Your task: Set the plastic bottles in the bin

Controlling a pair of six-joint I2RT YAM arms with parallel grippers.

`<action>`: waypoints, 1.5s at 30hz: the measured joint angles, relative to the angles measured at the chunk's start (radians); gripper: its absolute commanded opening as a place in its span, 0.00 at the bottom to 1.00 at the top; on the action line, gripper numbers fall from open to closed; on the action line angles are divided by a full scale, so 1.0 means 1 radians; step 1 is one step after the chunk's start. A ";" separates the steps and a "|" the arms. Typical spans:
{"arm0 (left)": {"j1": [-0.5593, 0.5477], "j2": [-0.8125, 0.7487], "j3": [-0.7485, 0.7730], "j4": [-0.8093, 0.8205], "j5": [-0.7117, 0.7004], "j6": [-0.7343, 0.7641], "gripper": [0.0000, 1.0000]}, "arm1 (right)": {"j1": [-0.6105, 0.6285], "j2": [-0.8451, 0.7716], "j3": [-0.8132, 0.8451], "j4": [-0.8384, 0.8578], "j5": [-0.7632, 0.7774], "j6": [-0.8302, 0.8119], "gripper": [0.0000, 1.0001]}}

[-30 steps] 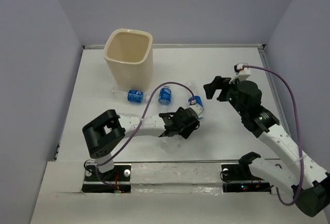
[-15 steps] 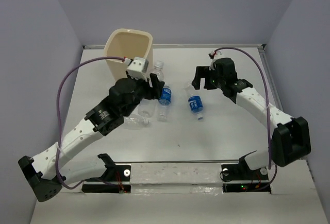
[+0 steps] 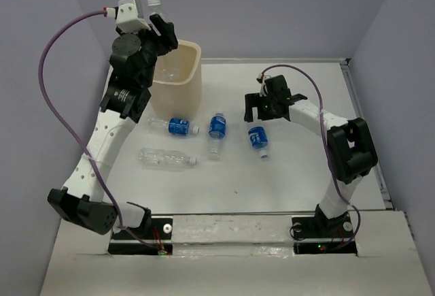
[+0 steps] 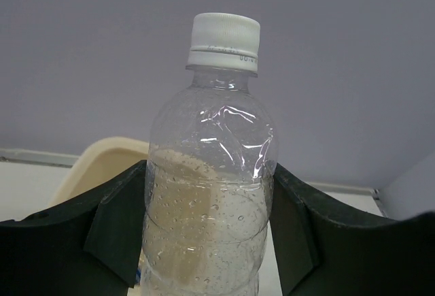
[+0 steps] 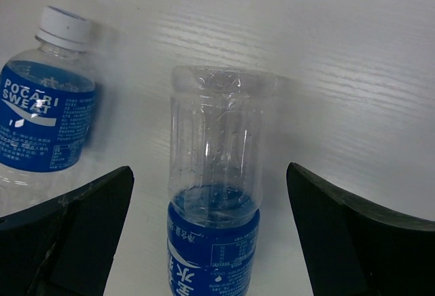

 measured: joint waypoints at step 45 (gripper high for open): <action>0.034 -0.212 -0.417 0.173 0.199 -0.220 0.99 | 0.209 -0.199 0.340 0.032 0.115 0.037 0.55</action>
